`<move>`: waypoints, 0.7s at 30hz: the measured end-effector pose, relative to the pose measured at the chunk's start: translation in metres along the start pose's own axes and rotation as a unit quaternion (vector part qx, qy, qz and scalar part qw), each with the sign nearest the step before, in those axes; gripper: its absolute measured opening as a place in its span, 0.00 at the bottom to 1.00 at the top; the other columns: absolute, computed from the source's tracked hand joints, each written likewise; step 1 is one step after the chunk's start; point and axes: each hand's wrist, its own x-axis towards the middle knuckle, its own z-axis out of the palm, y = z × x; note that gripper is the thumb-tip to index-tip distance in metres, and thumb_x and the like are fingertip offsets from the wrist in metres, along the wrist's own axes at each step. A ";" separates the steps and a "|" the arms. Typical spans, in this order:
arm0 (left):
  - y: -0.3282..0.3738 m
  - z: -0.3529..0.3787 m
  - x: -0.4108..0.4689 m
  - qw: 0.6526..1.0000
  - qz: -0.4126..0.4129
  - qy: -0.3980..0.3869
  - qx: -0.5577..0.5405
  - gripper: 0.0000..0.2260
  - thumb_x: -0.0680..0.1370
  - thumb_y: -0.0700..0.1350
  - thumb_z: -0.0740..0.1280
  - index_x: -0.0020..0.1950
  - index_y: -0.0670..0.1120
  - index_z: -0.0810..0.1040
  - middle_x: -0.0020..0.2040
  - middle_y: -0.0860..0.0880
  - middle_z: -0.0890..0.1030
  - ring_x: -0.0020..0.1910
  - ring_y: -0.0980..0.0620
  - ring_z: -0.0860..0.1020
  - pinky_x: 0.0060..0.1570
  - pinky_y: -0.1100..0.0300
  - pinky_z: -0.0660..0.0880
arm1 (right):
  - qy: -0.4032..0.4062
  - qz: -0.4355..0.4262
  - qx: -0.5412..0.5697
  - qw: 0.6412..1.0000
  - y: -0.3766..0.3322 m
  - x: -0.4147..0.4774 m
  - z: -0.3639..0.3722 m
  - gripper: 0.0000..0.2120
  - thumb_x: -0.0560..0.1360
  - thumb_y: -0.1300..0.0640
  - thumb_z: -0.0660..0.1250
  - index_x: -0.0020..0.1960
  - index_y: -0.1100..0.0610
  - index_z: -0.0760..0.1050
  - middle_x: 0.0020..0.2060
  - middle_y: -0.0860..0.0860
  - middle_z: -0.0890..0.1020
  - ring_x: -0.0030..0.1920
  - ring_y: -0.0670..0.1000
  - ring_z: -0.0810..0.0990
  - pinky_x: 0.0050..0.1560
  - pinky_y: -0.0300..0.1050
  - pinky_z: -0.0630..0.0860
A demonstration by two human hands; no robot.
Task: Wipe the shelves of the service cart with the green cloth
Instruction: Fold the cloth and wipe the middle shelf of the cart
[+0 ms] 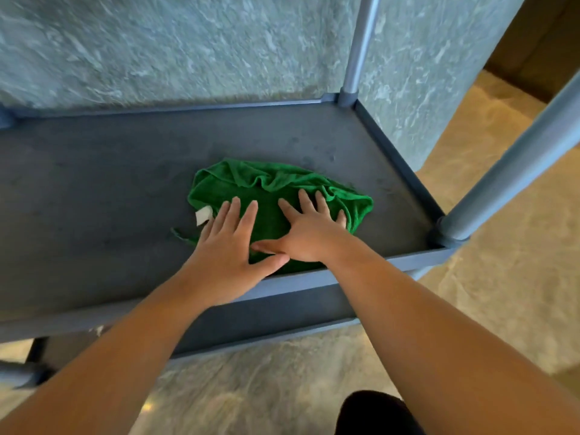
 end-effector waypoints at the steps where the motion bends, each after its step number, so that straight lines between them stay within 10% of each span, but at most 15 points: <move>1: 0.000 0.001 -0.001 1.000 -0.008 0.003 0.009 0.48 0.70 0.77 0.48 0.81 0.52 0.38 0.82 0.48 0.38 0.79 0.51 0.36 0.76 0.50 0.40 | -0.006 0.005 0.000 1.000 0.003 -0.001 -0.002 0.53 0.66 0.20 0.59 0.81 0.40 0.39 0.80 0.48 0.35 0.79 0.56 0.32 0.73 0.71 0.38; 21: 0.010 0.000 -0.011 0.992 -0.116 -0.038 0.014 0.45 0.70 0.75 0.45 0.80 0.55 0.34 0.80 0.50 0.32 0.77 0.51 0.30 0.76 0.48 0.36 | -0.080 -0.063 -0.002 0.995 0.044 -0.035 -0.007 0.32 0.80 0.31 0.44 0.81 0.40 0.43 0.80 0.46 0.36 0.80 0.56 0.35 0.74 0.70 0.40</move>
